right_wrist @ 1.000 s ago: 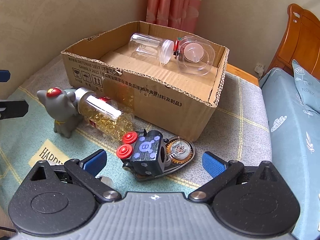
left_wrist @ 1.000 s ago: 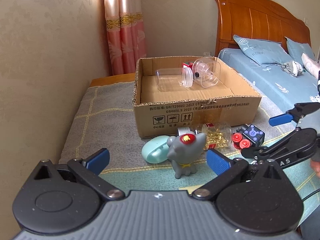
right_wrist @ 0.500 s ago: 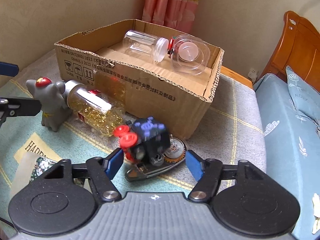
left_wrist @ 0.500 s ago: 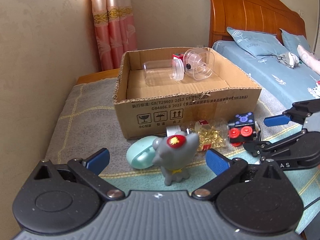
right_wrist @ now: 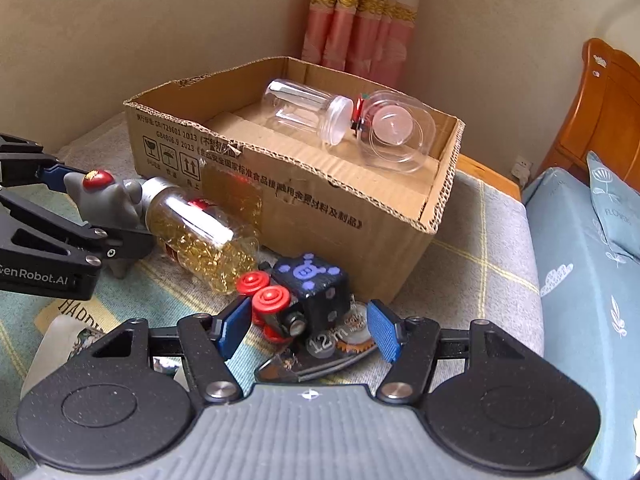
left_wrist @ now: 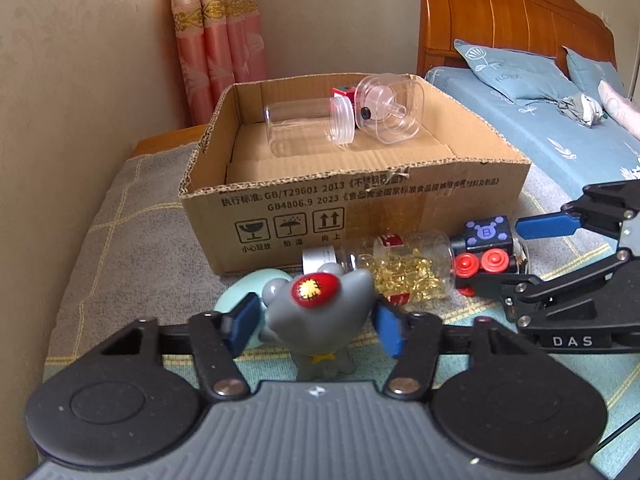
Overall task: Organize rigid objects
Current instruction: 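Grasp the grey toy figure with the left tool while the right tool grasps the dice toy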
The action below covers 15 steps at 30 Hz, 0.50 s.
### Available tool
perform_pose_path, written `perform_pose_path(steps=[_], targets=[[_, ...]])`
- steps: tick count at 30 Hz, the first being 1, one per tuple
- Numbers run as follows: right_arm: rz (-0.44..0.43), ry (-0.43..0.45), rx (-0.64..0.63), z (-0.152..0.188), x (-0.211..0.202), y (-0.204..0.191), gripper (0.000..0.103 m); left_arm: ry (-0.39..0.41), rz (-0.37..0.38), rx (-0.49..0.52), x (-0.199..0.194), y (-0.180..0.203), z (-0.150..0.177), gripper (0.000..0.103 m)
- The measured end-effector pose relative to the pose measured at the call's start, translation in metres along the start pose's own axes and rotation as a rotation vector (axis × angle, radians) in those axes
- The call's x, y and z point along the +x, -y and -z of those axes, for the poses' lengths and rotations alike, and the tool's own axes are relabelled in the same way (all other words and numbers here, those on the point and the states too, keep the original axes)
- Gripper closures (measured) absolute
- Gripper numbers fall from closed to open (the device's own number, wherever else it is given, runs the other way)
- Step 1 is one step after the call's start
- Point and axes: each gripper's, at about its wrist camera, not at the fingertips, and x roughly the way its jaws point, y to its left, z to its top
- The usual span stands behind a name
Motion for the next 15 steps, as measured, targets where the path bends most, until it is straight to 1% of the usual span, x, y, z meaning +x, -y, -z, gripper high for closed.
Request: perform_pose_path(steps=[3,5,8,12,13,15], targets=[[-0.019,0.013,-0.024,-0.002,0.003,0.0,0.035,-0.012,0.025,-0.016,-0.002,-0.006,-0.001,0.048],[-0.044,0.015,-0.032,-0.003,0.003,-0.001,0.045,-0.014,0.043,-0.025,-0.006,-0.012,0.0,0.049],[-0.051,0.012,-0.039,-0.003,0.002,-0.003,0.045,-0.023,0.072,-0.028,-0.012,-0.02,0.001,0.049],[-0.067,-0.002,-0.037,0.0,-0.004,-0.003,0.046,-0.04,0.108,0.012,-0.023,-0.027,0.007,0.049],[-0.068,-0.005,-0.036,0.001,-0.006,-0.003,0.052,-0.041,0.106,0.027,-0.027,-0.026,0.009,0.049],[-0.075,-0.017,-0.034,0.003,-0.01,-0.002,0.052,-0.039,0.095,0.051,-0.034,-0.028,0.013,0.049]])
